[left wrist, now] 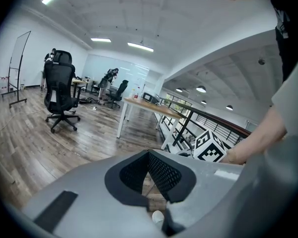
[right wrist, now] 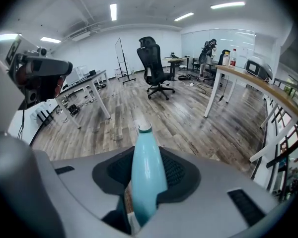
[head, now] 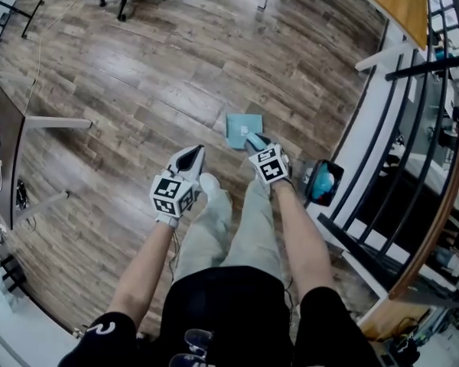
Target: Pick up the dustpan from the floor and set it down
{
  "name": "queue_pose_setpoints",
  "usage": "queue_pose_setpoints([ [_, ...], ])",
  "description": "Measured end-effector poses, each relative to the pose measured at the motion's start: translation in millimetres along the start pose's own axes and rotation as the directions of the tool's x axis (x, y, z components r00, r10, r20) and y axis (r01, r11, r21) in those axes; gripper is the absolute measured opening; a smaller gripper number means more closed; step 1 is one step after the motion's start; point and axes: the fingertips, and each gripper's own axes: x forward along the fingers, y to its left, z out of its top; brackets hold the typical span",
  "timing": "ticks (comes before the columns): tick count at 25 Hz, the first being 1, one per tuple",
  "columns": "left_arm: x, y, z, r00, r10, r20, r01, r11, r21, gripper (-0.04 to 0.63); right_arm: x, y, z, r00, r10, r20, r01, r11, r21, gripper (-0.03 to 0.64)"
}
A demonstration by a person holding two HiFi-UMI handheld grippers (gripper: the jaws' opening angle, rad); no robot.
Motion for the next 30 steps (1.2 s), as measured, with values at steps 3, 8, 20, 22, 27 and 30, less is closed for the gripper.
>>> queue_pose_setpoints([
  [3, -8, 2, 17, 1.0, 0.005, 0.013, -0.005, 1.0, 0.007, -0.005, -14, 2, 11, 1.0, 0.002, 0.003, -0.002, 1.0, 0.017, 0.112],
  [8, -29, 0, 49, 0.999, 0.009, 0.054, -0.01, 1.0, 0.018, -0.005, -46, 10, 34, 0.999, -0.02, 0.046, 0.018, 0.999, 0.035, 0.112],
  [20, -89, -1, 145, 0.976, 0.044, 0.213, -0.056, 0.997, 0.051, -0.005, -153, 12, 149, 0.962, -0.117, 0.248, 0.112, 0.993, 0.033, 0.112],
  [22, -101, -2, 161, 0.97, 0.046, 0.239, -0.062, 0.996, 0.06, -0.005, -173, 15, 171, 0.95, -0.13, 0.284, 0.124, 0.992, 0.037, 0.112],
  [27, -129, -3, 202, 0.951, 0.04, 0.307, -0.07, 0.994, 0.087, -0.005, -220, 22, 238, 0.901, -0.162, 0.403, 0.17, 0.985, 0.018, 0.112],
  [30, -143, -3, 225, 0.938, 0.038, 0.343, -0.075, 0.992, 0.096, -0.005, -248, 30, 279, 0.871, -0.169, 0.461, 0.19, 0.982, 0.002, 0.112],
])
